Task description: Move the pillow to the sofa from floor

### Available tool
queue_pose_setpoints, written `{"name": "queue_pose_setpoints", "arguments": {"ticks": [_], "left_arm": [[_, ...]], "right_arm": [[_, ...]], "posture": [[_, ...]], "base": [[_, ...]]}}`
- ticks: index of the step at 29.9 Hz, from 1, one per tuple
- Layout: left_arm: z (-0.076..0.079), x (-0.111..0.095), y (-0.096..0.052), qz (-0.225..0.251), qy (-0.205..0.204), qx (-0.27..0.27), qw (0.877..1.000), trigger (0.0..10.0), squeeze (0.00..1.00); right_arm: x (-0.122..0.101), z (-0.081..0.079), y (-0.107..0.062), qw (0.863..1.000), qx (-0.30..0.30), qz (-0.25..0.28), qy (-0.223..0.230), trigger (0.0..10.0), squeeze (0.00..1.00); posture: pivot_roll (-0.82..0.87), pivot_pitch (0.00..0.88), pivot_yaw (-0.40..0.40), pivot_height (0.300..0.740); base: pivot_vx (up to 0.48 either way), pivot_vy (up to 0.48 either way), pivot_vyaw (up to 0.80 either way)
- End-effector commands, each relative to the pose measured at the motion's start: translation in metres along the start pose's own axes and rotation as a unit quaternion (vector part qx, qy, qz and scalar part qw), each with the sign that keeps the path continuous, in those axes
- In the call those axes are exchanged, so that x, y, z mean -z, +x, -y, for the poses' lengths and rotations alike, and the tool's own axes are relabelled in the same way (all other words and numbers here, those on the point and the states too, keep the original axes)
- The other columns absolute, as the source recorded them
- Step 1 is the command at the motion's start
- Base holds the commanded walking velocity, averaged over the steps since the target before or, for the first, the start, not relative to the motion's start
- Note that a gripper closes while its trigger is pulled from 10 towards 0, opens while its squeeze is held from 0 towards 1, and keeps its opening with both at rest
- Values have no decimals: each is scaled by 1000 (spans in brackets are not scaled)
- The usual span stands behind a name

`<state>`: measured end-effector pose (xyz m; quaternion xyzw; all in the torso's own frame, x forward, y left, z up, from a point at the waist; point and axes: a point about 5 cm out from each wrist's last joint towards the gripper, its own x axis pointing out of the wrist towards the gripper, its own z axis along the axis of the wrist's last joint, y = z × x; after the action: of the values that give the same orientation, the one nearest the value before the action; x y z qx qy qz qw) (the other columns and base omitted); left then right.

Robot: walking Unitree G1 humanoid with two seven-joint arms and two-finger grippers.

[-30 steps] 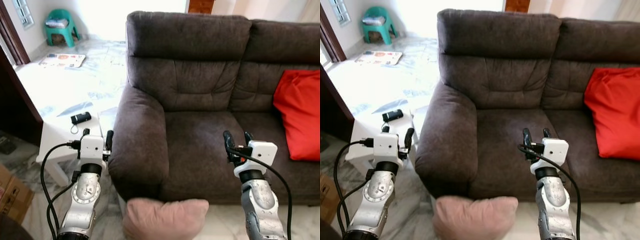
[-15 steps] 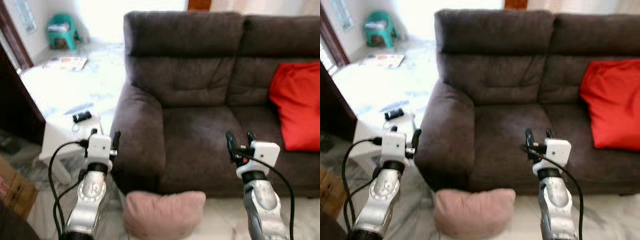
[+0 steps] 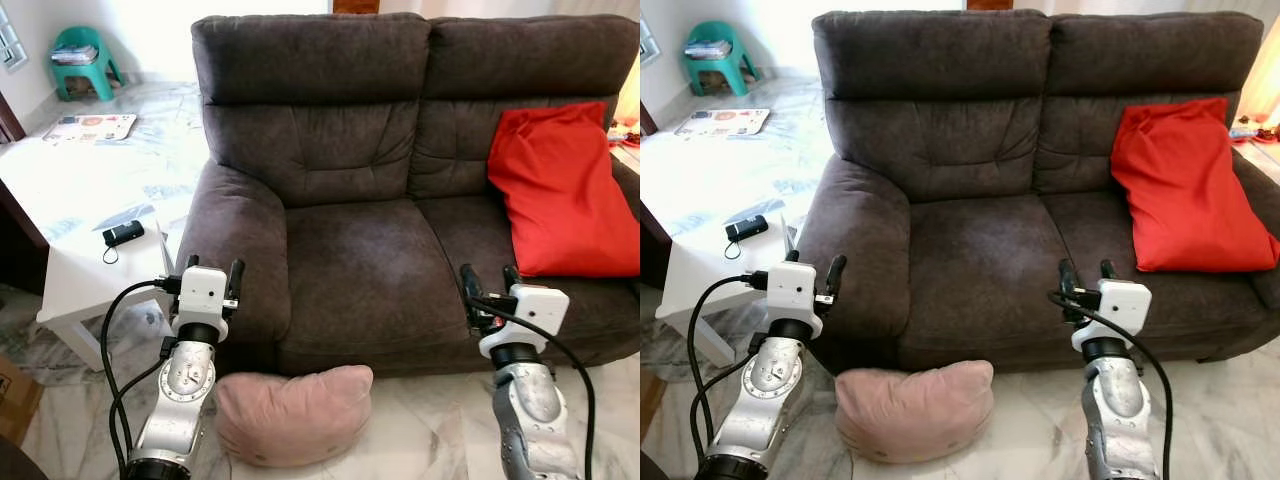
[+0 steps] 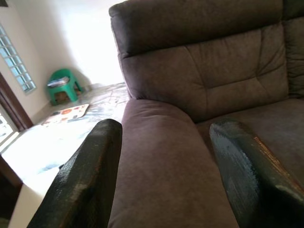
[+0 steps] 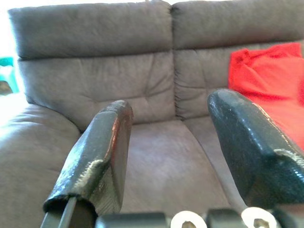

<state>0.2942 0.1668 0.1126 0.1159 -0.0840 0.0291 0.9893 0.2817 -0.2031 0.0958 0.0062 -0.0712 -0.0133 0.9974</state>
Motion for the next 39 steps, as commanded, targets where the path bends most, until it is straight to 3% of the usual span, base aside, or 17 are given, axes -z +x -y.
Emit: {"name": "queue_pose_setpoints", "arguments": {"ticks": [1,5,17,28,34,39], "left_arm": [[-1,-3,3,2,1,-5,1000,10000,0],[-2,-3,3,1,0,-8,1000,10000,0],[-3,-3,5,1,-5,-10,1000,10000,0],[10,1,4,-8,-20,36,999,10000,0],[8,5,1,-15,-17,40,999,10000,0],[0,6,-3,-8,16,34,999,10000,0]], "right_arm": [[-1,1,2,1000,2,4,4,10000,0],[-4,-3,1,1000,-16,14,-5,10000,0],[-3,-7,2,1000,-26,14,0,10000,0],[0,-2,1,1000,-13,5,5,10000,0],[-1,-1,2,1000,-9,5,7,10000,0],[-3,-3,1,1000,-9,14,7,10000,0]], "posture": [[-2,0,-20,739],[2,0,-22,739],[1,0,-21,739],[-7,0,-19,739],[-6,0,-19,739],[-8,0,-20,739]], "base": [[0,0,0],[0,0,102],[0,0,771],[0,0,0],[0,0,0],[0,0,0]]}}
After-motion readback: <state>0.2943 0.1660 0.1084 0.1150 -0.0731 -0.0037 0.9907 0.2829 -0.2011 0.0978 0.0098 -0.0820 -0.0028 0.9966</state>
